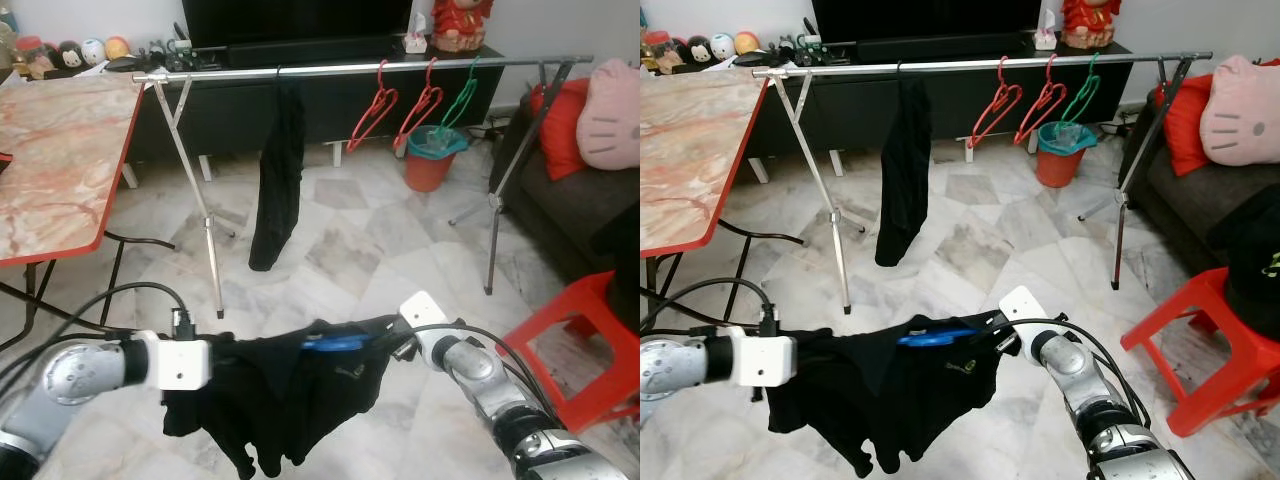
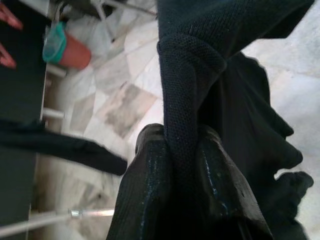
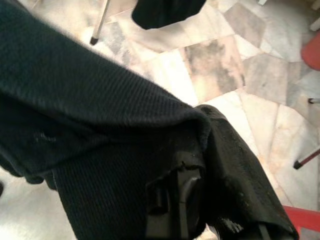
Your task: Hang hanger
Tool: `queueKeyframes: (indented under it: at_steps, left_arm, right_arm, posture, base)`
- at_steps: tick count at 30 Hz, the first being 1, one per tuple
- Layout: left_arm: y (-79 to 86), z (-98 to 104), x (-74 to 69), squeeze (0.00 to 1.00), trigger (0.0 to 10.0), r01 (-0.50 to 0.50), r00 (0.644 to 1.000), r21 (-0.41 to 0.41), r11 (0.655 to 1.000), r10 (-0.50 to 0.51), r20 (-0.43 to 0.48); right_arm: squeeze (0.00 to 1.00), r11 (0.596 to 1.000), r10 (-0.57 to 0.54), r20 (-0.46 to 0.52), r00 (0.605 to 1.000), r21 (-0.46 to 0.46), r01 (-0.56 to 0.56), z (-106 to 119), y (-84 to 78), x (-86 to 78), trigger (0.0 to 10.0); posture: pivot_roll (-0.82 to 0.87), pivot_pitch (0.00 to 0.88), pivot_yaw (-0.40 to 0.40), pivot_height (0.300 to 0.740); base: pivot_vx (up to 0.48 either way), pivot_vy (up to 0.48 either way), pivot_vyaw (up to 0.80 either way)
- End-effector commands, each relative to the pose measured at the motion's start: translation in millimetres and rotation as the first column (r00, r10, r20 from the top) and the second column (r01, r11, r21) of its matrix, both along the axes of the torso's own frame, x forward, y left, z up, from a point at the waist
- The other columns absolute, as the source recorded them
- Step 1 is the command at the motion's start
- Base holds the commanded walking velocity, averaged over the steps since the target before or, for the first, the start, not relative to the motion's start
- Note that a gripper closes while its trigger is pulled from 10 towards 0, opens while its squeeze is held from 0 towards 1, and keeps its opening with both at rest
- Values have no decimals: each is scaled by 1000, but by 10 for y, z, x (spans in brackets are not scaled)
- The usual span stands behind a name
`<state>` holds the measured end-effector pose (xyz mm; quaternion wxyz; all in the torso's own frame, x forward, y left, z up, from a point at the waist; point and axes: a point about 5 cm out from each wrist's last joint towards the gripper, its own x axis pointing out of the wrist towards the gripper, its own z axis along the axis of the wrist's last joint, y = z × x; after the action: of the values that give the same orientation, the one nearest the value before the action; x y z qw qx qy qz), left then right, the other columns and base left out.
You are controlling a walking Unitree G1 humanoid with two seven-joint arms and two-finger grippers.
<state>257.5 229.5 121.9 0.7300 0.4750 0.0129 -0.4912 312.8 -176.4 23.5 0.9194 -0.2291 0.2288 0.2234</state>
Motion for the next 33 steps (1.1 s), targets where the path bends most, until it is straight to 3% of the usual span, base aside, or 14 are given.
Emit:
queueKeyframes:
  at_steps: [1, 4, 5, 7, 9, 13, 15, 18, 22, 29, 33]
  left_arm:
    - [126, 118, 23, 0, 10000, -45, 998, -22, 999, 46, 32]
    - [141, 165, -12, 0, 10000, -10, 998, -26, 1000, 12, 65]
    - [146, 158, -38, 0, 10000, 33, 996, 20, 999, -34, 79]
    - [186, 127, -93, 0, 10000, 152, 981, 188, 970, -171, 89]
    - [188, 134, -89, 0, 10000, 168, 977, 204, 965, -191, 97]
    - [168, 179, -18, 0, 10000, 249, 942, 329, 911, -306, 135]
    - [157, 182, -4, 0, 10000, 249, 942, 319, 915, -306, 142]
    - [96, 217, 28, 0, 10000, 219, 949, 200, 955, -256, 182]
    - [120, 235, 61, 0, 10000, 180, 960, 139, 974, -205, 190]
    - [138, 251, 27, 0, 10000, 226, 950, 158, 961, -254, 183]
    - [46, 339, 35, 0, 10000, 282, 931, 130, 951, -304, 203]
  right_arm:
    - [0, 999, -16, -25, 1000, -28, 15, -31, -106, -35, 0]
    - [0, 999, -11, -45, 999, -37, 10, -84, -145, -94, 0]
    - [0, 999, -15, -48, 999, -43, 13, -91, -160, -101, 0]
    - [0, 999, -13, -51, 999, -51, 10, -92, -187, -107, 0]
    - [0, 999, -9, -49, 999, -53, 7, -89, -191, -106, 0]
    - [0, 998, -10, -38, 999, -62, 8, -45, -231, -72, 0]
    - [0, 998, -10, -32, 999, -58, 8, -30, -225, -59, 0]
    - [0, 998, -2, -28, 1000, -56, 1, -29, -209, -57, 0]
    - [0, 998, 11, -46, 999, -59, -14, -81, -186, -102, 0]
    - [0, 997, 16, -80, 997, -72, -22, -188, -172, -197, 0]
    - [0, 996, 22, -87, 996, -81, -29, -201, -173, -208, 0]
  posture:
    - [40, 0, -32, 740]
    - [44, 0, -39, 740]
    - [47, 0, -41, 740]
    - [46, 0, -41, 740]
    - [49, 0, -41, 740]
    - [50, 0, -37, 740]
    - [46, 0, -35, 740]
    - [46, 0, -35, 740]
    - [52, 0, -39, 740]
    - [63, 0, -44, 740]
    - [68, 0, -48, 740]
  base:
    - [0, 0, 0]
    - [0, 0, 0]
    - [0, 0, 0]
    - [0, 0, 0]
    - [0, 0, 0]
    - [0, 0, 0]
    - [0, 0, 0]
    - [0, 0, 0]
    - [0, 0, 0]
    - [0, 0, 0]
    - [0, 0, 0]
